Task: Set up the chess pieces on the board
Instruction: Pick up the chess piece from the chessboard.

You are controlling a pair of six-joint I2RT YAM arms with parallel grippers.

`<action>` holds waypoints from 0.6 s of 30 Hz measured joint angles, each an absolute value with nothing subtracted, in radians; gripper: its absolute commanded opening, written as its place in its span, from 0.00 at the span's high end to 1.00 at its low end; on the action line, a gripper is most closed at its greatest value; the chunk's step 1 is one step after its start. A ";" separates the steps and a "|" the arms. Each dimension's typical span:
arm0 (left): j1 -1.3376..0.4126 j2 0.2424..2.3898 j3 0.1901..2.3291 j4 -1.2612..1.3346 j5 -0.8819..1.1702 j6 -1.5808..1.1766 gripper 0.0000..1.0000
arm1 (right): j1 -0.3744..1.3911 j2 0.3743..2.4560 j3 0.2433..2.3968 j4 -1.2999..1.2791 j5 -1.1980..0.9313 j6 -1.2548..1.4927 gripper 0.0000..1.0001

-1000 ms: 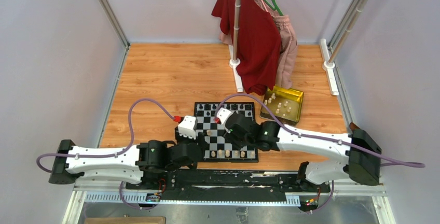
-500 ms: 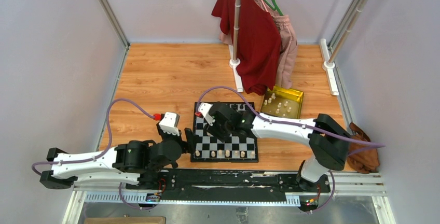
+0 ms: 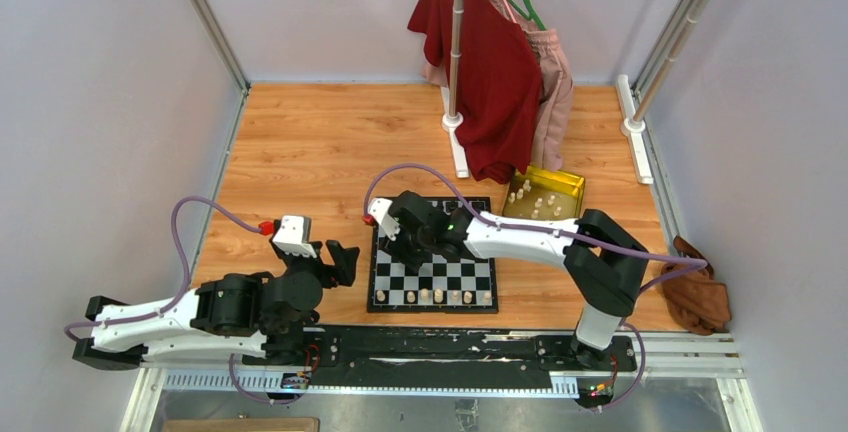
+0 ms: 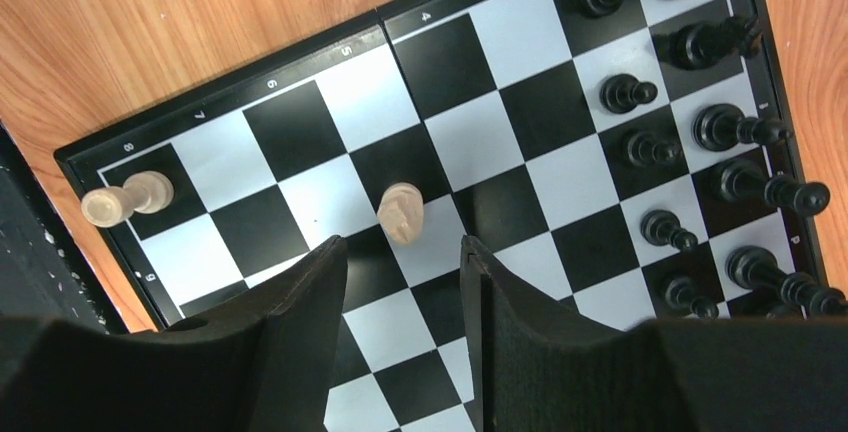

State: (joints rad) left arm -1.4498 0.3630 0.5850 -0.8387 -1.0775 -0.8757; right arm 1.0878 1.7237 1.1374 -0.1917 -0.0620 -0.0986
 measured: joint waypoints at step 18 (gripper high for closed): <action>-1.450 0.357 0.581 -0.864 -1.097 -0.881 0.12 | 1.077 1.787 1.168 -0.182 -0.089 -0.120 0.89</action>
